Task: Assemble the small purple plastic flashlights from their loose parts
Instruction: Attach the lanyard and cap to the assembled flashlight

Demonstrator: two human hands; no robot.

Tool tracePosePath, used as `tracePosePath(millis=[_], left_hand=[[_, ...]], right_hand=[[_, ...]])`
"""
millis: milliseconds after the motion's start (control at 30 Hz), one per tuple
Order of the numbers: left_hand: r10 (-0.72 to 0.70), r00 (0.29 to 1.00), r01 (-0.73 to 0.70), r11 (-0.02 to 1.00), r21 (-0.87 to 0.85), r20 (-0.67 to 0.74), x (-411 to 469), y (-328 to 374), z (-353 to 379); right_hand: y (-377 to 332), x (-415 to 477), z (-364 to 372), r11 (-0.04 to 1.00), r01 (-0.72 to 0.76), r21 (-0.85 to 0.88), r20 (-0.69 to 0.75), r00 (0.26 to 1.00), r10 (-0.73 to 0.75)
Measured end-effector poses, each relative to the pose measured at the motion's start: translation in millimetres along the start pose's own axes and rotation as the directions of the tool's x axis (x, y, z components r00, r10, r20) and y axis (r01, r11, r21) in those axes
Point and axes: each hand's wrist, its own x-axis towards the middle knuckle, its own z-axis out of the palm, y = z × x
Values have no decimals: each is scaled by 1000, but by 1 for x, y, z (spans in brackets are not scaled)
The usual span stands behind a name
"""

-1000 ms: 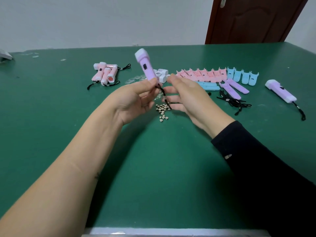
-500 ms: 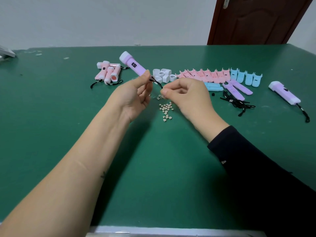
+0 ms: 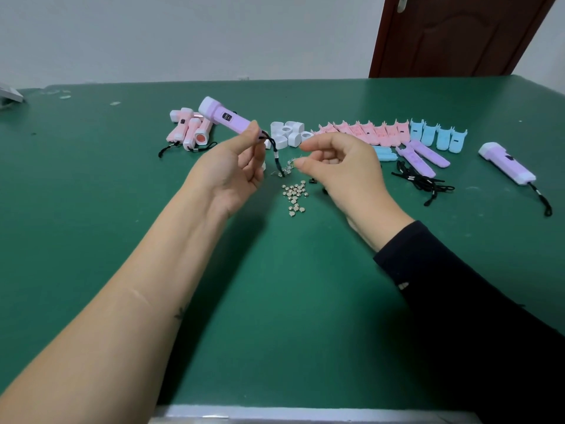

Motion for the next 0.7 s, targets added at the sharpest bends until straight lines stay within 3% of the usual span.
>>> tracePosePath(millis=[400,700], left_hand=[[-21,998,17,998,60,58,-8,-1,6],[-85,993,73,988,136,82,-12,-7,14]], right_hand=[[-1,-1,4,982,-187,27,95,978,183],[1,-1,8,977,-213,26,123,970,209]])
